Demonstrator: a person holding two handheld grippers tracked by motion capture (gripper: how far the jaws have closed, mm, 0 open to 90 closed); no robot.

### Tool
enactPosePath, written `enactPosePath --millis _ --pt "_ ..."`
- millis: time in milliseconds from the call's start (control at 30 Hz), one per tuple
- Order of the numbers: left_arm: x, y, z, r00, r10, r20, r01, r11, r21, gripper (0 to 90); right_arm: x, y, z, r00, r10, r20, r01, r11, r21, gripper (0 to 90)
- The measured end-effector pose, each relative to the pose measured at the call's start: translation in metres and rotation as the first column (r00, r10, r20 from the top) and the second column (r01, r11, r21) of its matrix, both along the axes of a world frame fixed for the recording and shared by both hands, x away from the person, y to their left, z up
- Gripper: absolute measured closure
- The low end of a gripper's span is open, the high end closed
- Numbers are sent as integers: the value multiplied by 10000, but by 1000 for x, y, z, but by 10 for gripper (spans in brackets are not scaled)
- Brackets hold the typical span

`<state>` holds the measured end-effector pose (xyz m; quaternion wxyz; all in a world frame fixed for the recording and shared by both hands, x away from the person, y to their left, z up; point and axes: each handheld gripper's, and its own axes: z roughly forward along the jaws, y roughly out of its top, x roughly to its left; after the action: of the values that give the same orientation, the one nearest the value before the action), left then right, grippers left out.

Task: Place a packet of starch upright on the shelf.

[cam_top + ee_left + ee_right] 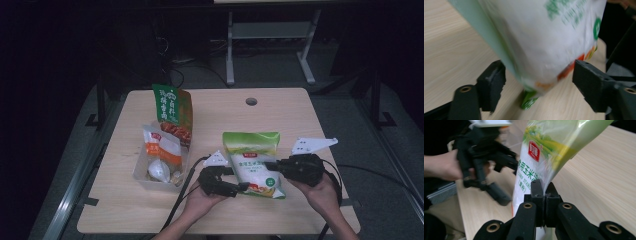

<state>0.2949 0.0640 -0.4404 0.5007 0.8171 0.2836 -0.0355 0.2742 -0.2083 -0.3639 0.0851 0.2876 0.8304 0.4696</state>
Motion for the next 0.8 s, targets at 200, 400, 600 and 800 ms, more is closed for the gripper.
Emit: enactPosePath --millis 200,400,600,800 --pt "-4 -4 -1 9994 -301 191 301 9995 4 536 -6 0 -6 9986 484 201 -477 9983 -339 880" --pt "-16 -6 3 9927 -117 1201 52 9985 545 662 -6 -1 -13 9988 428 -221 -441 9973 -592 868" --pt "-22 -4 7 9806 -398 1921 171 9928 1185 698 -3 13 -20 9951 723 -671 -818 9851 -1513 788" --pt "-24 -1 8 9781 -362 2049 89 9911 1326 697 2 22 -25 9913 826 -1021 -997 9794 -1757 722"
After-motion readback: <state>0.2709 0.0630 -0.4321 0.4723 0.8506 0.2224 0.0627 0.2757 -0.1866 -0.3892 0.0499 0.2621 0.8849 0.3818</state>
